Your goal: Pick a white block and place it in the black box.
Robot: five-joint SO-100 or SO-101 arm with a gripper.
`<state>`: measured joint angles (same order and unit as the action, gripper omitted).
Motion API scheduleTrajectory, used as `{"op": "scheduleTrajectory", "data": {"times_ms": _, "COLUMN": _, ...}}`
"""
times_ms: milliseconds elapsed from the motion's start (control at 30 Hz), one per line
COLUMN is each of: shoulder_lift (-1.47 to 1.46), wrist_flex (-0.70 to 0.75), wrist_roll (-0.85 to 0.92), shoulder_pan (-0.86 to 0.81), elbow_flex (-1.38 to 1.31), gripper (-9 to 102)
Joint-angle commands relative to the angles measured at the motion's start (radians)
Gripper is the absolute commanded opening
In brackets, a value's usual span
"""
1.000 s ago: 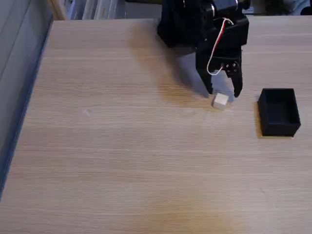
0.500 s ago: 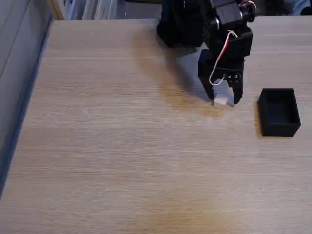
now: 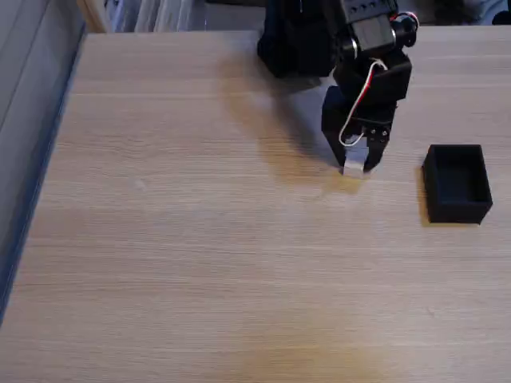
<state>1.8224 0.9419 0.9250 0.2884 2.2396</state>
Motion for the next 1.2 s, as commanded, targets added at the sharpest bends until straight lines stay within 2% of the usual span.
{"op": "scheduleTrajectory", "data": {"times_ms": 0, "shoulder_lift": 0.014, "wrist_flex": 0.008, "wrist_roll": 0.017, "shoulder_pan": -0.012, "elbow_flex": -0.028, "gripper": 0}}
{"op": "scheduleTrajectory", "data": {"times_ms": 333, "shoulder_lift": 0.227, "wrist_flex": 0.02, "wrist_roll": 0.163, "shoulder_pan": -0.011, "elbow_flex": -0.025, "gripper": 0}}
{"op": "scheduleTrajectory", "data": {"times_ms": 633, "shoulder_lift": 0.387, "wrist_flex": 0.077, "wrist_roll": 0.218, "shoulder_pan": 0.17, "elbow_flex": -0.104, "gripper": 0}}
{"op": "scheduleTrajectory", "data": {"times_ms": 933, "shoulder_lift": 0.278, "wrist_flex": 0.127, "wrist_roll": 0.201, "shoulder_pan": 0.362, "elbow_flex": -0.336, "gripper": 0}}
{"op": "scheduleTrajectory", "data": {"times_ms": 1167, "shoulder_lift": 0.104, "wrist_flex": 0.126, "wrist_roll": 0.204, "shoulder_pan": 0.367, "elbow_flex": -0.476, "gripper": 0}}
